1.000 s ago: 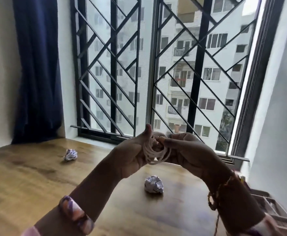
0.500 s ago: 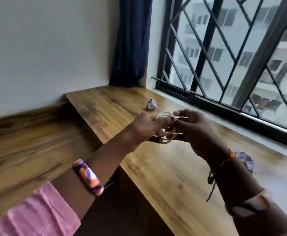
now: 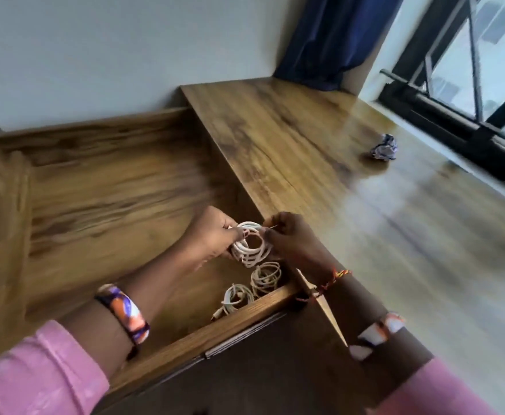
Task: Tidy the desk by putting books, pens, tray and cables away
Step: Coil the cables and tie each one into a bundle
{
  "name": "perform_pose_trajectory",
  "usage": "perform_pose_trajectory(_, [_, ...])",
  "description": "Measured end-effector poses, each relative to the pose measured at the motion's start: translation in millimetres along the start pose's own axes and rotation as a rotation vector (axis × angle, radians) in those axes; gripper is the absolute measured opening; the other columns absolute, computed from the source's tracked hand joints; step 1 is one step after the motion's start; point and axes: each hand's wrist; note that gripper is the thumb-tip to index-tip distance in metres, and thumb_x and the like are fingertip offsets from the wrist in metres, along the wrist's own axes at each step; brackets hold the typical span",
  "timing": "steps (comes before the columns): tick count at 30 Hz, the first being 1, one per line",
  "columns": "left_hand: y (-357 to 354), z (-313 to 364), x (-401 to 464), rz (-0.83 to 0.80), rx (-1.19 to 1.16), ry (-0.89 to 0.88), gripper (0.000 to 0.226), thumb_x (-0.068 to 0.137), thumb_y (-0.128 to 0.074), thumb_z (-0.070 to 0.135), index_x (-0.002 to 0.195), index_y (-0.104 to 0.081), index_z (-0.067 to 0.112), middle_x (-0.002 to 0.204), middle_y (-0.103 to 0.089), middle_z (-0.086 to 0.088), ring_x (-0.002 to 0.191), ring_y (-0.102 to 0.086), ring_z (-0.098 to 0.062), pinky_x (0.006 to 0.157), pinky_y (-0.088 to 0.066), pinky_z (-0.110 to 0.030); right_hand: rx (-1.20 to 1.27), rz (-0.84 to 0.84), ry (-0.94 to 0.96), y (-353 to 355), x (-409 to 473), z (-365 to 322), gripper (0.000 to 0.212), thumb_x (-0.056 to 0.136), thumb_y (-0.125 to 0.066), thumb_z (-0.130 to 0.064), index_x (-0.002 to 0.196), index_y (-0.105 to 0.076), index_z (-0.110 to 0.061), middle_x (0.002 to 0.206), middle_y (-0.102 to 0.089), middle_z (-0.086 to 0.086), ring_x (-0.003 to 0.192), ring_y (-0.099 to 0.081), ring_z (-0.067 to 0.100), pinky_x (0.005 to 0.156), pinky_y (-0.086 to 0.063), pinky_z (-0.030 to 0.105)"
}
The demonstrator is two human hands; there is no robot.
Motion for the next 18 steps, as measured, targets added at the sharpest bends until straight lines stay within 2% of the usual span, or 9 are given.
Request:
perform_pose_trajectory(1, [0, -9, 11, 0.019, 0.101, -0.001, 0.018, 0.085, -0.059, 0.004, 0.071, -0.068, -0.003, 0.066, -0.068, -0.020, 0.051, -0.064, -0.021, 0.059, -0.058, -0.033, -0.108, 0.054, 0.032, 0, 4, 6, 0.013, 0.087, -0.059, -0.012, 0.077, -0.054, -0.019, 0.072, -0.061, 0.008, 0.066, -0.059, 0.024, 0.068, -0.053, 0.049])
perform_pose_trajectory(3, [-2, -23, 29, 0.048, 0.257, 0.010, 0.022, 0.084, -0.062, 0.012, 0.066, -0.068, 0.001, 0.065, -0.069, -0.019, 0.046, -0.061, -0.015, 0.053, -0.050, -0.023, -0.223, 0.205, 0.075, 8, 10, 18, 0.011, 0.088, -0.058, -0.018, 0.077, -0.060, -0.019, 0.072, -0.065, 0.005, 0.069, -0.062, 0.025, 0.068, -0.054, 0.045])
perform_pose_trajectory(4, [-4, -28, 36, 0.060, 0.307, 0.016, 0.022, 0.083, -0.063, 0.015, 0.068, -0.068, 0.000, 0.067, -0.070, -0.018, 0.049, -0.060, -0.016, 0.052, -0.046, -0.024, -0.300, 0.288, 0.085, 16, 11, 24, 0.011, 0.088, -0.057, -0.020, 0.080, -0.063, -0.017, 0.075, -0.067, 0.006, 0.070, -0.063, 0.024, 0.066, -0.053, 0.040])
perform_pose_trajectory(6, [-12, -35, 47, 0.062, 0.380, 0.039, 0.023, 0.083, -0.065, 0.020, 0.076, -0.069, -0.002, 0.078, -0.070, -0.020, 0.067, -0.062, -0.024, 0.056, -0.037, -0.030, -0.485, 0.395, 0.052, 33, 4, 36, 0.013, 0.089, -0.057, -0.024, 0.088, -0.067, -0.015, 0.083, -0.070, 0.006, 0.074, -0.062, 0.020, 0.064, -0.047, 0.031])
perform_pose_trajectory(8, [-25, -44, 61, 0.040, 0.390, 0.082, 0.022, 0.083, -0.066, 0.021, 0.085, -0.068, -0.001, 0.090, -0.069, -0.021, 0.087, -0.064, -0.030, 0.063, -0.039, -0.030, -0.553, 0.432, 0.035, 44, -3, 48, 0.013, 0.088, -0.057, -0.025, 0.092, -0.066, -0.016, 0.086, -0.070, 0.004, 0.076, -0.062, 0.019, 0.065, -0.050, 0.034])
perform_pose_trajectory(10, [-37, -51, 73, 0.031, 0.371, 0.132, 0.021, 0.082, -0.067, 0.017, 0.096, -0.068, 0.002, 0.100, -0.069, -0.019, 0.096, -0.064, -0.031, 0.074, -0.048, -0.031, -0.571, 0.434, 0.074, 46, -9, 56, 0.009, 0.088, -0.058, -0.023, 0.092, -0.065, -0.018, 0.083, -0.069, 0.002, 0.074, -0.063, 0.019, 0.066, -0.051, 0.036])
perform_pose_trajectory(13, [-47, -54, 83, 0.056, 0.371, 0.167, 0.023, 0.080, -0.065, 0.008, 0.102, -0.067, 0.001, 0.106, -0.067, -0.020, 0.100, -0.063, -0.033, 0.081, -0.052, -0.036, -0.608, 0.460, 0.145, 41, -13, 61, 0.006, 0.087, -0.060, -0.023, 0.091, -0.064, -0.020, 0.080, -0.069, 0.000, 0.070, -0.061, 0.018, 0.062, -0.048, 0.032])
perform_pose_trajectory(18, [-48, -58, 84, 0.033, 0.414, 0.159, 0.033, 0.079, -0.064, 0.004, 0.111, -0.063, 0.005, 0.113, -0.064, -0.018, 0.106, -0.061, -0.032, 0.087, -0.051, -0.037, -0.619, 0.498, 0.182, 40, -11, 65, 0.007, 0.087, -0.060, -0.023, 0.092, -0.063, -0.019, 0.075, -0.068, 0.004, 0.066, -0.060, 0.022, 0.059, -0.047, 0.032])
Point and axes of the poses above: each hand's wrist, its own x-axis towards the middle knuckle, its own y-axis out of the back of the hand, z = x × y
